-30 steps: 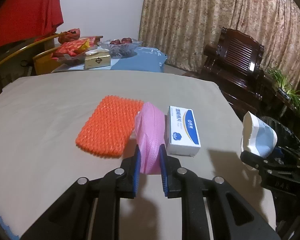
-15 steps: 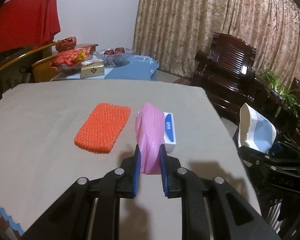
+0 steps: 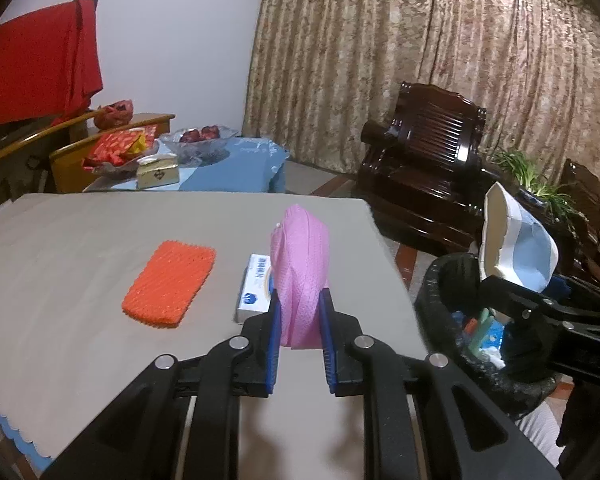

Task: Collect trash
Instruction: 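Carry the paper cup and pink sponge over the bin and release both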

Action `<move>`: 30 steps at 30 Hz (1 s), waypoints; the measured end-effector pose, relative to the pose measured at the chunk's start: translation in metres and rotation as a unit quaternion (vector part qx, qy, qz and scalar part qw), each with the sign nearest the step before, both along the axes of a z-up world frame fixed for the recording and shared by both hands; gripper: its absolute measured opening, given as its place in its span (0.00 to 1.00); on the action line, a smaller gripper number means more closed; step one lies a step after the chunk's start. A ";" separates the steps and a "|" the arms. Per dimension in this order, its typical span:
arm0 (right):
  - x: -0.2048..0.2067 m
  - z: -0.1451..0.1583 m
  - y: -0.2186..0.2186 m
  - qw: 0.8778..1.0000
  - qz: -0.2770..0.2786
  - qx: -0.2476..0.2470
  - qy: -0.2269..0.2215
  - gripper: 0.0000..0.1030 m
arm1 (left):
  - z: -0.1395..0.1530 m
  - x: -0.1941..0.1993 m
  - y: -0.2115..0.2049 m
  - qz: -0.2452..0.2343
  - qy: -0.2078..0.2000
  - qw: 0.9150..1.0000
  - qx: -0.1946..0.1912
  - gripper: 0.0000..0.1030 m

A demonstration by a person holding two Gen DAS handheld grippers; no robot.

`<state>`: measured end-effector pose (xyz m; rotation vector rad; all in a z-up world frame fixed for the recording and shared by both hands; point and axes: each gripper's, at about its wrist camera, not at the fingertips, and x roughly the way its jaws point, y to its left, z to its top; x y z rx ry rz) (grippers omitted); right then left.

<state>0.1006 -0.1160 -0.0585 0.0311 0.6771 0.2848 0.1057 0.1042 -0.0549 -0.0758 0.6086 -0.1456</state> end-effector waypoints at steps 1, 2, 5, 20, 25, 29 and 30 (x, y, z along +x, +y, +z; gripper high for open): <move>-0.002 0.001 -0.003 1.000 -0.002 0.000 -0.002 0.71 | 0.001 0.000 -0.003 -0.002 0.000 1.000 -0.001 0.17; -0.004 0.003 -0.007 1.000 -0.005 0.000 -0.004 0.71 | 0.001 -0.001 -0.007 -0.005 0.000 1.000 -0.003 0.17; -0.011 0.007 -0.022 1.000 -0.018 -0.002 -0.010 0.71 | 0.002 -0.001 -0.016 -0.011 0.001 1.000 -0.005 0.17; -0.026 0.014 -0.104 0.995 -0.097 -0.011 -0.026 0.71 | 0.013 0.007 -0.093 -0.088 -0.018 0.996 0.008 0.17; -0.027 0.008 -0.135 0.992 -0.124 -0.018 -0.022 0.71 | 0.011 0.013 -0.124 -0.111 -0.022 0.994 0.008 0.17; -0.027 -0.002 -0.158 0.989 -0.145 -0.028 -0.013 0.71 | 0.005 0.020 -0.148 -0.132 -0.015 0.991 0.003 0.17; -0.026 -0.005 -0.165 0.988 -0.150 -0.031 -0.010 0.71 | 0.003 0.022 -0.154 -0.137 -0.013 0.990 0.002 0.17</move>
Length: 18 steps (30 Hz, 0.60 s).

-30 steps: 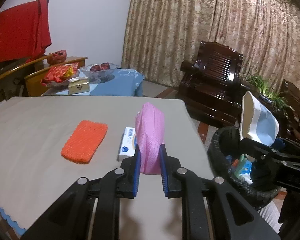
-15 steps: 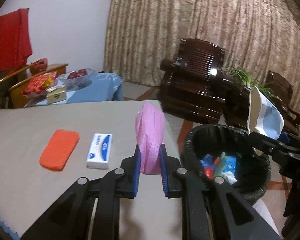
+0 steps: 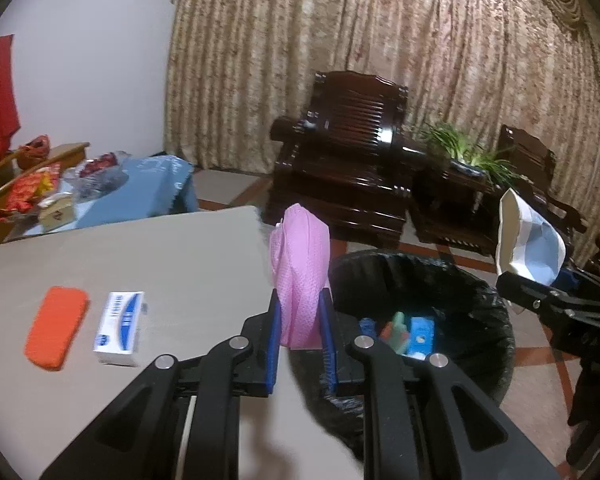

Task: Collect trash
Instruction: 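Carry the paper cup and pink sponge over the bin and release both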

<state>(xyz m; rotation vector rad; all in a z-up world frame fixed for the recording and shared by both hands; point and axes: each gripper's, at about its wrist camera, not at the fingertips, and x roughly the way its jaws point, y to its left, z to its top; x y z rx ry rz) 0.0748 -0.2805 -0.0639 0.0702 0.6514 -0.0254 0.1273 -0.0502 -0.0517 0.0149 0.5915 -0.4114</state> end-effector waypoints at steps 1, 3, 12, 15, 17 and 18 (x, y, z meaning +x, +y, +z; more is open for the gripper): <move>0.001 -0.002 -0.005 1.000 -0.004 -0.002 0.002 0.71 | -0.001 0.001 -0.004 -0.004 0.001 1.000 0.000 0.17; 0.001 -0.007 -0.015 1.000 -0.011 -0.007 0.004 0.71 | -0.006 0.006 -0.017 -0.019 0.006 1.000 -0.001 0.17; 0.021 -0.031 -0.051 0.999 -0.024 -0.014 0.020 0.71 | -0.024 0.032 -0.073 -0.067 0.020 0.997 0.013 0.17; 0.028 -0.041 -0.059 0.999 -0.025 -0.012 0.028 0.71 | -0.030 0.043 -0.085 -0.073 0.029 0.997 0.014 0.18; 0.031 -0.047 -0.063 0.999 -0.025 -0.014 0.032 0.72 | -0.033 0.049 -0.091 -0.079 0.037 0.996 0.013 0.20; 0.034 -0.050 -0.064 0.999 -0.024 -0.017 0.037 0.72 | -0.034 0.050 -0.093 -0.081 0.040 0.996 0.011 0.26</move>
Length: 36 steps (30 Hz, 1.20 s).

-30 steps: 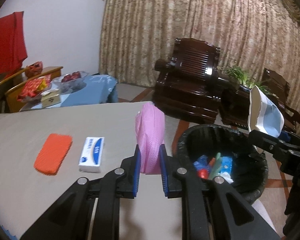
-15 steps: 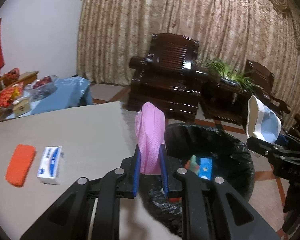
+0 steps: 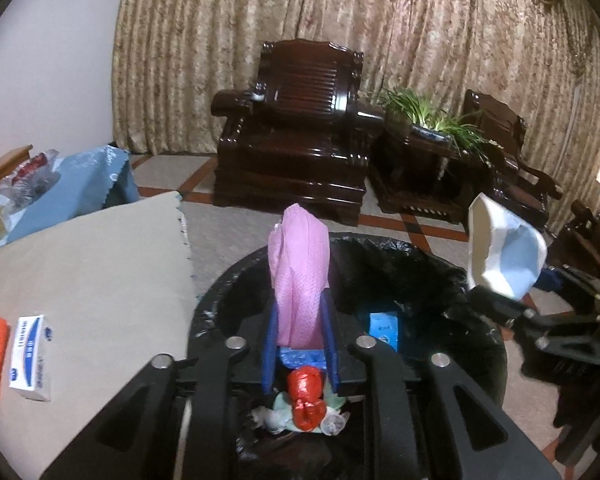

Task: Collect trash
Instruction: 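Carry the paper cup and pink sponge over the bin and release both, then move both open tools back over the table toward the net and box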

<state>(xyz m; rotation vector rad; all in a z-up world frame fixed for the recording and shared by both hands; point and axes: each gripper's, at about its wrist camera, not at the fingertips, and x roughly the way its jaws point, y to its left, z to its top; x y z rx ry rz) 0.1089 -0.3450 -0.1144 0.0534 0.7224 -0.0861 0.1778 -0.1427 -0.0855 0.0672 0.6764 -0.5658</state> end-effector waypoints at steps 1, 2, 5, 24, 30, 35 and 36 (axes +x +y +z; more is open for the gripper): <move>0.002 -0.003 -0.001 1.000 -0.002 -0.004 0.003 0.75 | -0.001 0.002 -0.001 -0.001 0.004 1.000 -0.001 0.43; 0.004 -0.007 -0.003 1.000 -0.007 -0.009 0.008 0.86 | -0.001 0.003 -0.001 0.000 0.006 1.000 -0.001 0.50; 0.003 -0.014 -0.010 1.000 -0.014 -0.012 0.012 0.89 | -0.002 0.004 0.003 0.007 0.004 1.000 -0.003 0.61; -0.011 0.014 0.082 0.998 0.052 0.037 -0.014 0.95 | 0.011 -0.035 0.171 0.154 -0.026 0.988 0.008 0.94; 0.007 0.018 0.137 0.994 0.098 0.045 -0.014 0.95 | 0.011 -0.043 0.238 0.221 -0.032 0.975 0.016 0.94; 0.026 0.019 0.190 0.990 0.131 0.040 -0.020 0.95 | 0.005 -0.045 0.292 0.269 -0.033 0.963 0.020 0.94; 0.030 0.018 0.201 0.990 0.136 0.037 -0.020 0.95 | 0.004 -0.044 0.298 0.274 -0.032 0.961 0.022 0.94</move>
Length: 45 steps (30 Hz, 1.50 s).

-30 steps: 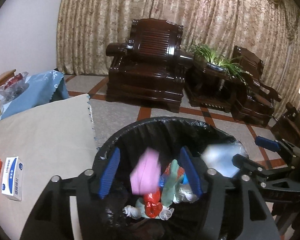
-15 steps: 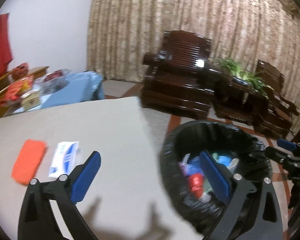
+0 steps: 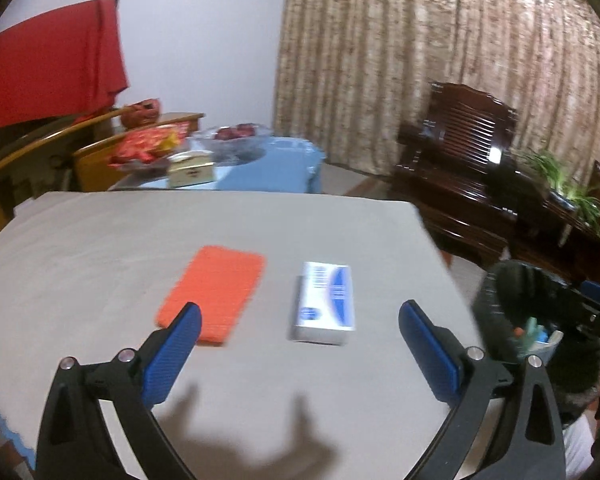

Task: Collect trash
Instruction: 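Move both open tools back over the table toward the net and box, then grasp the orange foam net with the left tool while the right tool grasps the white-and-blue box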

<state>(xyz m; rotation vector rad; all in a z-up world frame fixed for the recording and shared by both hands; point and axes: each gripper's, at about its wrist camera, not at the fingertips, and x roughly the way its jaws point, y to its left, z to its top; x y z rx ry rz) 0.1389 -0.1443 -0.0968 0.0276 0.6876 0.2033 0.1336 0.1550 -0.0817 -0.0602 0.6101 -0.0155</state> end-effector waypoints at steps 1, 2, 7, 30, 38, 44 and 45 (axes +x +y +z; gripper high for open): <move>0.003 -0.002 0.007 1.000 0.003 -0.002 0.000 0.95 | -0.003 0.002 0.009 0.007 0.001 1.000 0.003 0.94; 0.008 -0.005 0.019 1.000 0.007 -0.005 -0.002 0.95 | -0.005 0.004 0.017 0.011 0.003 1.000 0.007 0.94; 0.027 -0.021 0.063 0.999 0.022 -0.030 0.009 0.95 | -0.024 0.019 0.054 0.028 0.018 0.999 0.026 0.94; 0.082 -0.076 0.132 0.995 0.049 -0.055 0.065 0.95 | -0.114 0.108 0.108 0.007 0.141 0.990 -0.023 0.90; 0.087 -0.081 0.135 0.995 0.045 -0.055 0.070 0.95 | -0.108 0.106 0.100 -0.031 0.133 0.989 -0.063 0.42; 0.087 -0.082 0.140 0.996 0.043 -0.047 0.070 0.95 | -0.098 0.105 0.107 -0.021 0.118 0.991 -0.062 0.13; 0.087 -0.083 0.142 0.996 0.043 -0.043 0.070 0.95 | -0.097 0.103 0.109 -0.015 0.116 0.991 -0.063 0.13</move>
